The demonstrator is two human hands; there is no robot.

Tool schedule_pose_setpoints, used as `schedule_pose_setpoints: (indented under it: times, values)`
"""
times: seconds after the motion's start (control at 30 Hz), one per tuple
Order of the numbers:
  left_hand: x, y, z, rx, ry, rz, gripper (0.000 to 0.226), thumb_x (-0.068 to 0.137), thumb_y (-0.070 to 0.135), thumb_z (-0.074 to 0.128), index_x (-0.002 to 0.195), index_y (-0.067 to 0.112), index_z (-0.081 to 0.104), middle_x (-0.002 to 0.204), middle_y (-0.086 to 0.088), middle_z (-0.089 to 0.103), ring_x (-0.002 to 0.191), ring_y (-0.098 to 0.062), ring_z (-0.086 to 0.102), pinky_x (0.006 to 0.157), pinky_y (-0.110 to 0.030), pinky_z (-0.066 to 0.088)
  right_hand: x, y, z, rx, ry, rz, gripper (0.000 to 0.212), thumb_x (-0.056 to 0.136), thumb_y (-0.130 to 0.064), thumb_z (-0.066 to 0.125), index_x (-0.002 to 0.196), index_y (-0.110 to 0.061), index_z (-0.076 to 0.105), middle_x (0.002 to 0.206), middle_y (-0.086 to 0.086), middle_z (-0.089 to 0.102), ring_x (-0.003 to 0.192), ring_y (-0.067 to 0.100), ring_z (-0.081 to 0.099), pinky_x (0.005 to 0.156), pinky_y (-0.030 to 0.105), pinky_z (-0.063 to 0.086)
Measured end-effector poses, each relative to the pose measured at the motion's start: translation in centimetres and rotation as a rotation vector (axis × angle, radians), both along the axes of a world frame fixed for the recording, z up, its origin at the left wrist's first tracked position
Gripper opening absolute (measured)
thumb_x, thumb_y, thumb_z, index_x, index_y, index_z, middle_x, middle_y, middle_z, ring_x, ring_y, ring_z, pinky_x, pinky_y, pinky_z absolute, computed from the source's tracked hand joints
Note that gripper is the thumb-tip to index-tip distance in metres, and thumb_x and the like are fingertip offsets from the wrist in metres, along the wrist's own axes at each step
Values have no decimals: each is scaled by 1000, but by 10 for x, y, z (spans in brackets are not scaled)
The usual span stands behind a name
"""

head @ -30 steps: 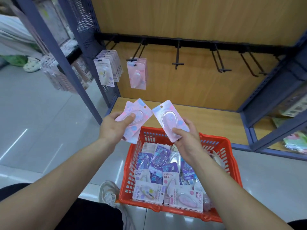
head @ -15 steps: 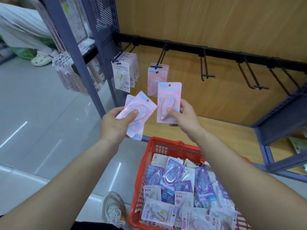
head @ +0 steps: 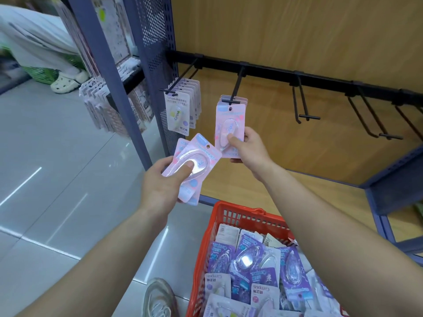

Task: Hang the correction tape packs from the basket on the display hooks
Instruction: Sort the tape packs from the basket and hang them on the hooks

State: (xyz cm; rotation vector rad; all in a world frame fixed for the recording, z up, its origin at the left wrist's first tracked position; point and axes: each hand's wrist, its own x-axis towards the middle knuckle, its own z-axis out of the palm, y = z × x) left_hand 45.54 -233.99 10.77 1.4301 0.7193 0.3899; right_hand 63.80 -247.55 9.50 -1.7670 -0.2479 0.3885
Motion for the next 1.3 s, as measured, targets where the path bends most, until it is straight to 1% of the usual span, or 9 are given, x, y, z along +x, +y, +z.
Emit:
schedule_pose_setpoints:
  times: [0.17, 0.27, 0.4, 0.53, 0.63, 0.77, 0.87, 1.03, 1.3]
  values:
    - [2, -1, -1, -14, -5, 6, 27, 89, 30, 78, 114, 22, 72, 102, 2, 76, 73, -9, 73, 52, -26, 55, 11, 8, -1, -188, -45, -117, 31, 95, -32, 65, 118, -12, 61, 114, 6, 69, 105, 30, 68, 85, 46, 59]
    - [5, -2, 1, -31, -17, 4, 29, 89, 29, 78, 117, 21, 71, 105, 0, 76, 78, -13, 74, 51, -25, 54, -6, 2, -2, -402, -170, -223, 52, 93, -42, 67, 134, -13, 52, 129, 4, 60, 117, 24, 58, 96, 39, 49]
    - [8, -6, 3, -45, -36, 11, 34, 89, 27, 78, 120, 20, 68, 106, 0, 75, 72, -6, 72, 49, -21, 52, -58, -8, 1, -70, 29, -108, 24, 99, -35, 63, 113, -15, 63, 100, -1, 68, 90, 19, 65, 77, 32, 49]
    - [8, -8, 1, -48, -46, 16, 38, 87, 26, 80, 121, 16, 67, 109, -5, 75, 81, -17, 73, 49, -22, 52, -92, -8, 10, 159, 197, 82, 23, 98, -30, 66, 106, -10, 60, 83, 0, 73, 72, 17, 69, 66, 31, 54]
    - [7, -11, 3, -42, -66, -4, 36, 85, 25, 82, 117, 18, 67, 106, -2, 76, 85, -18, 75, 53, -25, 55, -93, -3, 13, 160, 188, 86, 31, 93, -20, 74, 115, -10, 55, 74, -5, 72, 71, 15, 72, 67, 32, 57]
    - [8, -11, 4, -37, -76, 9, 18, 90, 24, 77, 105, 23, 67, 100, 3, 77, 74, -3, 73, 58, -16, 54, -79, 0, 21, 225, 190, 52, 30, 94, -8, 71, 118, -12, 54, 91, 9, 71, 77, 19, 73, 64, 35, 60]
    - [8, -4, 1, -12, -53, 32, 17, 94, 19, 73, 109, 20, 67, 100, 3, 75, 74, -5, 72, 54, -12, 51, -58, -3, 27, 226, 125, -33, 29, 96, -5, 66, 119, -19, 56, 106, 12, 71, 86, 22, 73, 62, 37, 61]
    - [8, 5, -2, 19, -31, 45, 17, 95, 11, 70, 111, 15, 67, 98, 3, 74, 68, -2, 70, 48, -13, 49, -25, -8, 26, 62, -35, -116, 32, 95, -7, 66, 117, -27, 56, 106, 8, 73, 101, 24, 72, 87, 52, 60]
    - [13, 4, -4, 13, -25, 19, 23, 92, 7, 73, 114, 11, 67, 103, 1, 77, 68, 1, 72, 50, -13, 49, -6, 2, 17, 82, -85, -154, 29, 94, -11, 66, 110, -33, 56, 100, 5, 72, 100, 28, 71, 84, 58, 59]
